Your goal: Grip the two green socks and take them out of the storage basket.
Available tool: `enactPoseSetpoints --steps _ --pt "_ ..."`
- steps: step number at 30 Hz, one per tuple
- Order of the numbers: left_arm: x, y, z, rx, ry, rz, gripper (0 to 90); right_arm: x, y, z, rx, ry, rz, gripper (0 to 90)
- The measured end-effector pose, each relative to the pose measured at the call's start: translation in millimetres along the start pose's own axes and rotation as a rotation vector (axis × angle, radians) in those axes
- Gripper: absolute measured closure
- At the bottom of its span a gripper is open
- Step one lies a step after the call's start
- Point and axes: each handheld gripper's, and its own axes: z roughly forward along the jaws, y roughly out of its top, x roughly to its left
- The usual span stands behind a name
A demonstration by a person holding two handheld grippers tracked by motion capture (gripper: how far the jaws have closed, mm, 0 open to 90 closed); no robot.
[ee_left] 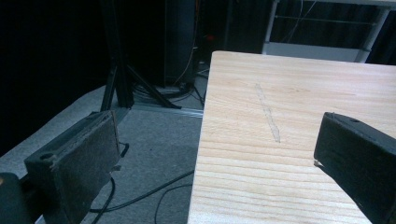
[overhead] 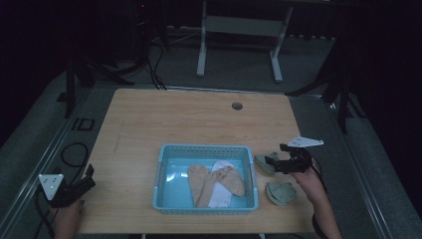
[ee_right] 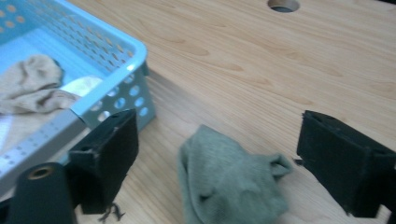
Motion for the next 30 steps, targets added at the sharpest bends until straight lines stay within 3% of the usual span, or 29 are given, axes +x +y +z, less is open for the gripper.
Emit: enactPoseSetpoints --steps 7,18,19,30 --pt "0.1 0.1 0.1 0.001 -0.001 0.000 0.4 -12.7 -10.1 -10.7 -0.036 -0.067 0.065 13.5" --pt "-0.1 0.0 0.0 0.001 0.002 0.001 0.4 -27.0 -27.0 -28.7 -0.060 -0.145 0.122 13.6" --pt "-0.1 0.0 0.0 0.001 0.002 0.001 0.4 -29.7 -32.6 -33.1 -0.063 -0.174 0.135 13.6" --pt "-0.6 -0.1 -0.4 -0.001 0.004 0.001 0.4 -37.6 -66.2 -50.7 -0.110 -0.264 0.225 12.7"
